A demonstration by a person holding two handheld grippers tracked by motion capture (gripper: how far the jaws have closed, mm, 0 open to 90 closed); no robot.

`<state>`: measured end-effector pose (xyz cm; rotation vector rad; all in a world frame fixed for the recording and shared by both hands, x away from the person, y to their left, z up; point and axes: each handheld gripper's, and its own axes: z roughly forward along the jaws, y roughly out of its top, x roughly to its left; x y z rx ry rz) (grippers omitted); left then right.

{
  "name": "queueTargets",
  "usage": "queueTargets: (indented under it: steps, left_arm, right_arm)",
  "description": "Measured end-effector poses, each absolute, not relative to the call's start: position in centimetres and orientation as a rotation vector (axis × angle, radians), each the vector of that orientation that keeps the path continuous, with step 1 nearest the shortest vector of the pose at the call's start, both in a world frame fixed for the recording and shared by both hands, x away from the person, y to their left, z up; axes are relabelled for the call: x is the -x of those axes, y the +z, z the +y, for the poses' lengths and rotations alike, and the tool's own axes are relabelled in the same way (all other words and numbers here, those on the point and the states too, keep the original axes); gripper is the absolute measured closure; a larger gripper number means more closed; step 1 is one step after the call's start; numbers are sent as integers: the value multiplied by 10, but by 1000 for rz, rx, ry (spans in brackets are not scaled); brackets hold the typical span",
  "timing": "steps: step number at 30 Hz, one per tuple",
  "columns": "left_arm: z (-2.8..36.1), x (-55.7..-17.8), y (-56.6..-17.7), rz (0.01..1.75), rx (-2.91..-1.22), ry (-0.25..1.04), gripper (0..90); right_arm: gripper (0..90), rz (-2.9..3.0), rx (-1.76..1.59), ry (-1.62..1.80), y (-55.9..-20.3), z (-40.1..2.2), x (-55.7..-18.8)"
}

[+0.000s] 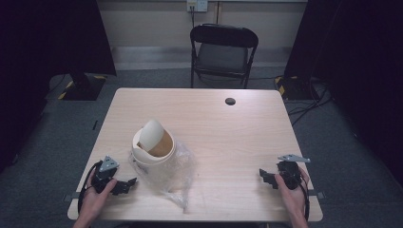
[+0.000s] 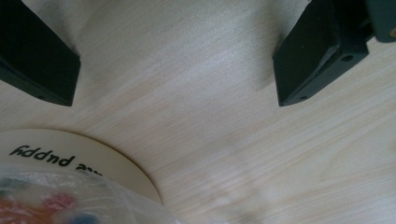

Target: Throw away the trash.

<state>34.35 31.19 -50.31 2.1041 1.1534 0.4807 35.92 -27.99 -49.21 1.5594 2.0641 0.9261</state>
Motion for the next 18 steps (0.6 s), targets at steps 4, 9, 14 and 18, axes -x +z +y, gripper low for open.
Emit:
queueTargets:
  steps: [4,9,14,18]
  left_arm:
    - [312,-343,-503,1154,-2104,480,2]
    - [312,-343,-503,1154,-2104,480,2]
    - [312,-344,-503,1153,-2104,480,2]
    - [312,-344,-503,1153,-2104,480,2]
  right_arm:
    - [144,2056,-1541,909,-493,-278,-357]
    - [130,2037,-1493,869,-498,-273,-353]
    - [121,2019,-1483,878,-500,-271,-352]
    - [121,2019,-1483,877,-500,-271,-352]
